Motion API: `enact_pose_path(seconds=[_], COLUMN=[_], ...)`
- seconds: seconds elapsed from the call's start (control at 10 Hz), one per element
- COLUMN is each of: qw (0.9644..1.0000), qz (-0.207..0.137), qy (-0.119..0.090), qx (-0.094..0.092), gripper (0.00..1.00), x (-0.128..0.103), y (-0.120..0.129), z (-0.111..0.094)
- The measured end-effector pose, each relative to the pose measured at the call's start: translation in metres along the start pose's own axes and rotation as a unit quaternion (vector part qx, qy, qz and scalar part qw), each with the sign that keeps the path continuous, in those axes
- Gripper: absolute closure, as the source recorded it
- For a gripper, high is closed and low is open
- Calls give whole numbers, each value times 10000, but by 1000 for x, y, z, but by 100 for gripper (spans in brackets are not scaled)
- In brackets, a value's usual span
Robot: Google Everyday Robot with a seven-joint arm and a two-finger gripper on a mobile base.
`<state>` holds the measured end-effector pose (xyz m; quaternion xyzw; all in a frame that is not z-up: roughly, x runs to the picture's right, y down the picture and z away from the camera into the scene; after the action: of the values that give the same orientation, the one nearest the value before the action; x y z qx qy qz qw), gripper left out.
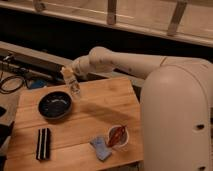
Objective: Stand the bottle upright
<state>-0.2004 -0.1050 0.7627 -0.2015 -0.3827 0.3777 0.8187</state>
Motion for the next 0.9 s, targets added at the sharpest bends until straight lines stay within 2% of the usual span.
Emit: enact_pose_path(seconds=[0.3, 0.9], qw=[9998, 9966], qz=[55, 568], qy=[-108, -375], qx=[165, 463], gripper=[81, 81], x=[13, 58], y=[-8, -27], z=[-5, -6])
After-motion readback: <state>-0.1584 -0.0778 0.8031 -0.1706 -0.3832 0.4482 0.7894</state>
